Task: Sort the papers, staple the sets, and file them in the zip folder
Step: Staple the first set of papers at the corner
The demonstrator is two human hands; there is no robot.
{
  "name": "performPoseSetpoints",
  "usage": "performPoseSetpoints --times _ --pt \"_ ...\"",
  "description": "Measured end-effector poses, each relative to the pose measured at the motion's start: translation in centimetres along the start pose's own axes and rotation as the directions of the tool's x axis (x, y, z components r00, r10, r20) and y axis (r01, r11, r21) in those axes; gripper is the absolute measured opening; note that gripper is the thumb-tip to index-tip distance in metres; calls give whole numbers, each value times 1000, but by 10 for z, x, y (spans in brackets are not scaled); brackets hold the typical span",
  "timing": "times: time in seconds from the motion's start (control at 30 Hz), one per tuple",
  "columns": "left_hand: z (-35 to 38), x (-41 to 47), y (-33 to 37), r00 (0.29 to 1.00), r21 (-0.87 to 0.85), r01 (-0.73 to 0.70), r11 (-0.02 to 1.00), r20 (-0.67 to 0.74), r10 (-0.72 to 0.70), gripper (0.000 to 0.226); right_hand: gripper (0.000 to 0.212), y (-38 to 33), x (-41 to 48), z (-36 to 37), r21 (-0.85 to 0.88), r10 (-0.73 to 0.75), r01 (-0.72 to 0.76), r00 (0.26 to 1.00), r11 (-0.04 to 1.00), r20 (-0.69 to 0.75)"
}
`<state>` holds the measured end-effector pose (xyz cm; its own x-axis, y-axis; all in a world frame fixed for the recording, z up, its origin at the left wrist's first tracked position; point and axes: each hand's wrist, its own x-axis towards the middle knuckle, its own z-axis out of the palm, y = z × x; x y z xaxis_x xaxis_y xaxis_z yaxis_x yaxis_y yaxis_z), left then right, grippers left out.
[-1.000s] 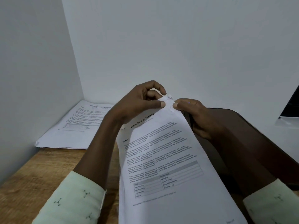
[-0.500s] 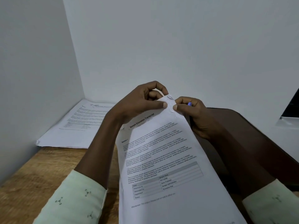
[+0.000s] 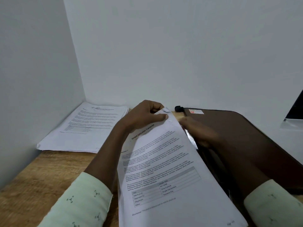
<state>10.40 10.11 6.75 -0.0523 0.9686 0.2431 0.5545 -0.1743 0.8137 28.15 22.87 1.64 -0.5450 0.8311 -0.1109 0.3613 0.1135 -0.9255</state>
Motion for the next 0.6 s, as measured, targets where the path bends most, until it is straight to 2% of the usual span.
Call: performPoseSetpoints --times 0.1,0.17,0.23,0.33,0.5,0.6 --pt "7 6 -14 999 3 25 1000 -43 -25 10 34 6 8 5 -293 2 2 1000 956 15" --pt "12 7 -23 998 -3 42 999 -47 -42 8 31 5 6 10 -508 -119 87 992 857 -30" --pt "16 9 -28 998 24 58 998 -16 -58 9 24 6 2 13 -622 -248 170 968 764 -40" --pt "21 12 -36 998 87 67 994 9 -68 14 22 9 -3 12 -663 -298 210 954 718 -21" --pt "25 13 -39 997 133 75 988 17 -78 15 21 9 0 9 -645 -277 190 960 740 -36" --pt "25 13 -40 999 159 47 986 16 -50 14 17 11 3 8 -647 -313 207 948 734 -51"
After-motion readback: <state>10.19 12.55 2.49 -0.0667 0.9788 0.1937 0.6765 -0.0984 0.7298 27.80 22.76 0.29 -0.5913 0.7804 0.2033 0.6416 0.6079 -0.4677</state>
